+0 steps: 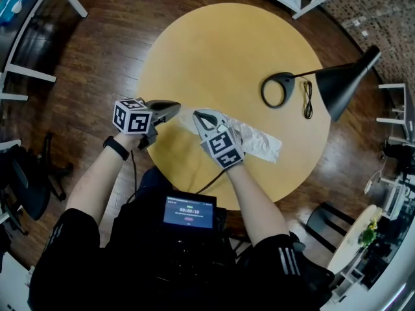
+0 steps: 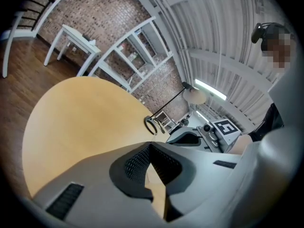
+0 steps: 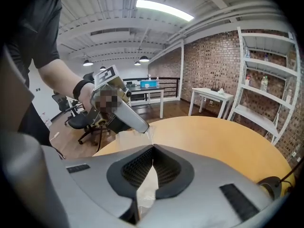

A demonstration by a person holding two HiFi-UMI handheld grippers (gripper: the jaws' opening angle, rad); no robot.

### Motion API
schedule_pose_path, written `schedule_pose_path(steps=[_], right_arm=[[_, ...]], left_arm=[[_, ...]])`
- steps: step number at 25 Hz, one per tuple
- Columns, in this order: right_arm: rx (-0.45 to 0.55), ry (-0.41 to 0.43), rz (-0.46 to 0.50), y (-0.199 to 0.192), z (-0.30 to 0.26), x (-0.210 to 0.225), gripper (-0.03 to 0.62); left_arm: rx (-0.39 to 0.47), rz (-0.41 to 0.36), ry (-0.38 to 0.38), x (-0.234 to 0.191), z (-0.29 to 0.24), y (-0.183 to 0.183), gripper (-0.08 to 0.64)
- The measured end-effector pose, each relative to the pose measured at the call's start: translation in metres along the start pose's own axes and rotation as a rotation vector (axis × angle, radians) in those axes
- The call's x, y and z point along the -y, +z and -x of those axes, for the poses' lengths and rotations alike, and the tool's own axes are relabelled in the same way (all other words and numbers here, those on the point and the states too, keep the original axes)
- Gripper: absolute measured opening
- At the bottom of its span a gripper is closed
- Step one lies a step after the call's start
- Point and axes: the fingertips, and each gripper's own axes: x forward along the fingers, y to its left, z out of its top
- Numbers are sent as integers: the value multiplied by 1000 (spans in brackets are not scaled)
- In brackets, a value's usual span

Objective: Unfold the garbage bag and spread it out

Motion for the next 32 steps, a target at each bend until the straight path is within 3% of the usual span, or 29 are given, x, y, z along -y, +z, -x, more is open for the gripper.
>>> schedule_pose_path(steps=[9, 19, 24, 26, 28, 32], right_arm=[[50, -47, -78, -1, 17, 20, 8], [66, -52, -39, 5, 21, 19, 6], [61, -53, 31, 9, 25, 9, 6], [50, -51, 61, 7, 24, 4, 6], [39, -45, 85, 5, 23, -1, 6], [32, -37, 122, 5, 20, -7, 6]], left_arm=[[2, -3, -28, 3, 1, -2, 2], [52, 54, -105, 10, 9, 4, 2], [79, 92, -123, 10, 17, 10, 2], [109, 124, -144, 8, 25, 17, 43], [110, 147, -173, 8, 31, 24, 134], [-14, 106, -226, 19, 26, 26, 212]])
